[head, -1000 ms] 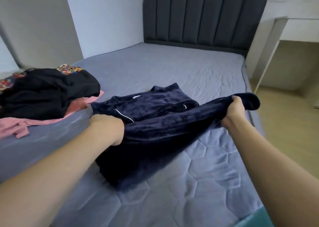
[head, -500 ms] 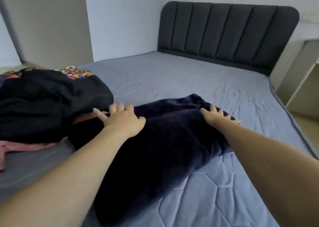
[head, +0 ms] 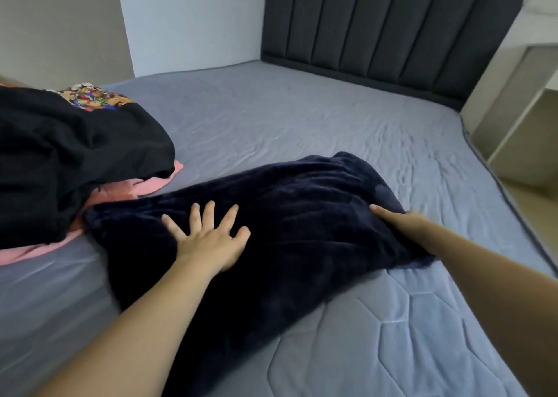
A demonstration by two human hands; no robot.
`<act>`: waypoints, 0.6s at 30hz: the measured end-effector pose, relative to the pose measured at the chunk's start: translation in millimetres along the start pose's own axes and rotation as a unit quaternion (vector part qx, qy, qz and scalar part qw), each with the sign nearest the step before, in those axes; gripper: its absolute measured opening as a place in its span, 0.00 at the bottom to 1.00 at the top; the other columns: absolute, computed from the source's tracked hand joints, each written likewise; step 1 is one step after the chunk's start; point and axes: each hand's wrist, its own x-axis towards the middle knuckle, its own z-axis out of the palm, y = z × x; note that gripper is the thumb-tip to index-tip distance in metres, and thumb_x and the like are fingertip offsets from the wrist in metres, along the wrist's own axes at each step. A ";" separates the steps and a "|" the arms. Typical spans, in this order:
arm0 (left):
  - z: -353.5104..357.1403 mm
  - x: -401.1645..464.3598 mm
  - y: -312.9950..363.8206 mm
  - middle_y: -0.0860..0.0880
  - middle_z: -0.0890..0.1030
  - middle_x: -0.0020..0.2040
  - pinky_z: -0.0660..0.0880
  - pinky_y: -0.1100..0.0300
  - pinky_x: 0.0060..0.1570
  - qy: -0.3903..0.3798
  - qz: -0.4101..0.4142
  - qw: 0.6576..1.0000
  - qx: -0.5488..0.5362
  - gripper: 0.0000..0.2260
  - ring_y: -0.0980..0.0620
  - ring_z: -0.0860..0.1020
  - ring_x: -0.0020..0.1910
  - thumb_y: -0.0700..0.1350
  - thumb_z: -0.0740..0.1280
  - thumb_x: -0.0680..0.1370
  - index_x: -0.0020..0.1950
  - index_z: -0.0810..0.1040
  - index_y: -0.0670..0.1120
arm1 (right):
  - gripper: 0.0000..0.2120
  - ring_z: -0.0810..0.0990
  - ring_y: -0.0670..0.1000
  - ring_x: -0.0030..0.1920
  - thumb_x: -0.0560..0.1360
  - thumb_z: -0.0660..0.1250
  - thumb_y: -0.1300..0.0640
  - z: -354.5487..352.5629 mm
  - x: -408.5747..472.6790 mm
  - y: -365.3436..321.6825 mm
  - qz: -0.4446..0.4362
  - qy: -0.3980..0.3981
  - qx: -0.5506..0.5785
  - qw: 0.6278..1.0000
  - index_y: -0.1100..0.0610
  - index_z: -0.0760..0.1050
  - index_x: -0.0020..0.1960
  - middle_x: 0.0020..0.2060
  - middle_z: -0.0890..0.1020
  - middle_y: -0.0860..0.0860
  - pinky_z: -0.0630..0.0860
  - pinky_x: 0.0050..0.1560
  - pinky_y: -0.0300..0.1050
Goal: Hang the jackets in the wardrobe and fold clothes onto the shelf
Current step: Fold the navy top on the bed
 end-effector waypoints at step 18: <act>-27.4 -137.8 125.4 0.50 0.78 0.50 0.69 0.56 0.33 0.192 0.270 0.917 0.222 0.21 0.48 0.75 0.43 0.35 0.62 0.74 0.66 0.68 0.48 | 0.15 0.81 0.48 0.36 0.74 0.70 0.55 -91.9 -34.2 101.5 -0.044 -0.115 0.370 0.921 0.60 0.78 0.59 0.37 0.83 0.52 0.76 0.33 0.41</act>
